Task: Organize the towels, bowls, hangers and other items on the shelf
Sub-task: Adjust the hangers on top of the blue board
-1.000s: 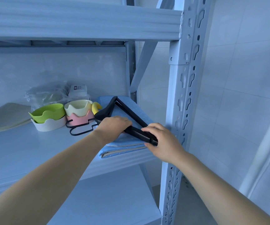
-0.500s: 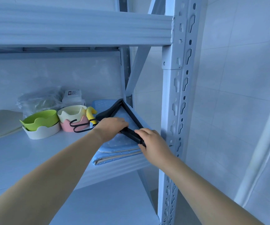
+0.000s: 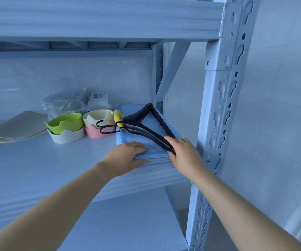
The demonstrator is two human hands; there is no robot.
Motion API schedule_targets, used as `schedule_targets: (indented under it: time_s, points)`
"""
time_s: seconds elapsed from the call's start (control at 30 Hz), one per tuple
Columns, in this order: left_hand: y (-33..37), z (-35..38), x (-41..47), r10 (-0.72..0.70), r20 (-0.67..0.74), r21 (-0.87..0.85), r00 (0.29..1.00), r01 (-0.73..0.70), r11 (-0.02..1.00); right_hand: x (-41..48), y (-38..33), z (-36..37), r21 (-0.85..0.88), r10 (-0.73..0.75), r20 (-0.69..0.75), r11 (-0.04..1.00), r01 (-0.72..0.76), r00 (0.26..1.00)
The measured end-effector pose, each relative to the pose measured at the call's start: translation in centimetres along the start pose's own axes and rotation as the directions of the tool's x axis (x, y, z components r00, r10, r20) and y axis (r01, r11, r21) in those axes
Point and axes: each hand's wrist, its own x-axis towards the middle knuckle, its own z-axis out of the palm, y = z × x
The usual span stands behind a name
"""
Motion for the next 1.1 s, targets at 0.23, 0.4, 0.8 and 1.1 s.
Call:
schedule_targets:
  time_s: [0.23,0.4,0.8,1.1]
  points:
    - [-0.1,0.5,0.5,-0.015,-0.029,-0.016,0.999,0.015,1.0,-0.4,0.4,0.4,0.062,0.007,-0.064,0.998,-0.003,0.998]
    - [-0.4,0.5,1.2,-0.028,-0.007,-0.016,1.0,0.028,0.999,0.2,0.6,1.1,0.071,0.023,-0.087,0.997,-0.017,0.996]
    - [-2.3,1.0,3.4,-0.062,0.006,-0.022,0.998,0.062,0.998,2.1,1.1,3.2,0.139,0.06,-0.154,0.99,-0.039,0.986]
    - [-3.3,1.0,4.5,-0.072,0.012,-0.009,0.997,0.072,0.997,3.9,1.2,3.5,0.156,0.095,-0.119,0.985,-0.075,0.988]
